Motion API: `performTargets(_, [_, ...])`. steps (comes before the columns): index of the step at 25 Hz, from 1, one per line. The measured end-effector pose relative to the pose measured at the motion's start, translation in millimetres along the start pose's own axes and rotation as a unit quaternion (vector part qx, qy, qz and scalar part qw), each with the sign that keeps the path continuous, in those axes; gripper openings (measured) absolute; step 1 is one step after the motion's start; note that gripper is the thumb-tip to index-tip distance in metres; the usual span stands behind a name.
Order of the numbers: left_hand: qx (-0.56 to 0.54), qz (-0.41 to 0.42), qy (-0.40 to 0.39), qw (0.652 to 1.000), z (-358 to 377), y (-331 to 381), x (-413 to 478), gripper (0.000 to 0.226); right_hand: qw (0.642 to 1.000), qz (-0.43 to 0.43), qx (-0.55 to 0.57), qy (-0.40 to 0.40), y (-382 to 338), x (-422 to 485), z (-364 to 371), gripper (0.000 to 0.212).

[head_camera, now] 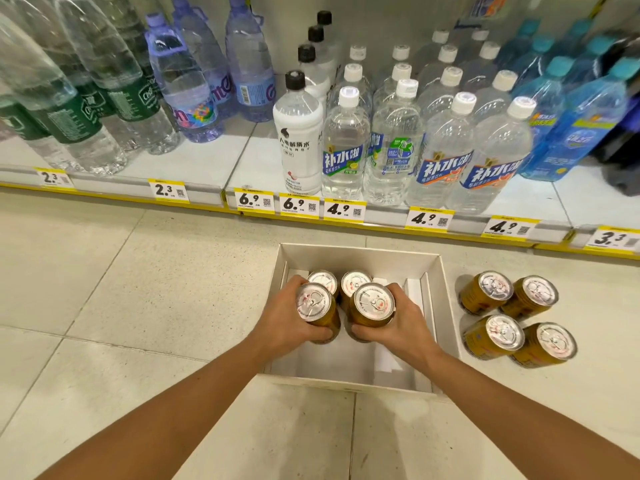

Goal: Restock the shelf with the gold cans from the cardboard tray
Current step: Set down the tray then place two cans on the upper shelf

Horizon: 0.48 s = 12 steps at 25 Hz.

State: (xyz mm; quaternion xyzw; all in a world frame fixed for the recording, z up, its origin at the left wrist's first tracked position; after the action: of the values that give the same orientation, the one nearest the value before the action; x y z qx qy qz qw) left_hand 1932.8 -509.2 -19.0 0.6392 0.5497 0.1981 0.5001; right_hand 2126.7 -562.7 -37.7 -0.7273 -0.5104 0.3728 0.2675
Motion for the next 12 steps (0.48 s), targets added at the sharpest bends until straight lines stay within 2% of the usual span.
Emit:
performTargets(6, [-0.113, 0.054, 0.001, 0.992, -70, 156, -29, 0.074, 0.994, -0.029, 0.095, 0.037, -121, -29, -114, 0.057])
performTargets(12, [-0.157, 0.098, -0.027, 0.982, -150, 382, -86, 0.058, 0.98, -0.073, 0.177, 0.05, -301, -93, -283, 0.049])
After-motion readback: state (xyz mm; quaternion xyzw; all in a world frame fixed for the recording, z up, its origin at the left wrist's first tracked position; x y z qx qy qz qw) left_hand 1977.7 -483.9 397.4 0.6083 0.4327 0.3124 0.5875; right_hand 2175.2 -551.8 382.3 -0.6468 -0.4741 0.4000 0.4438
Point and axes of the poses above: each hand's wrist, its own x-axis towards the middle knuckle, its own z-axis out of the palm, y = z × x, the point moved 2 cm from there along x, towards the middle knuckle, and after that the axes turned 8 degrees about -x, right-handed, at the moved point
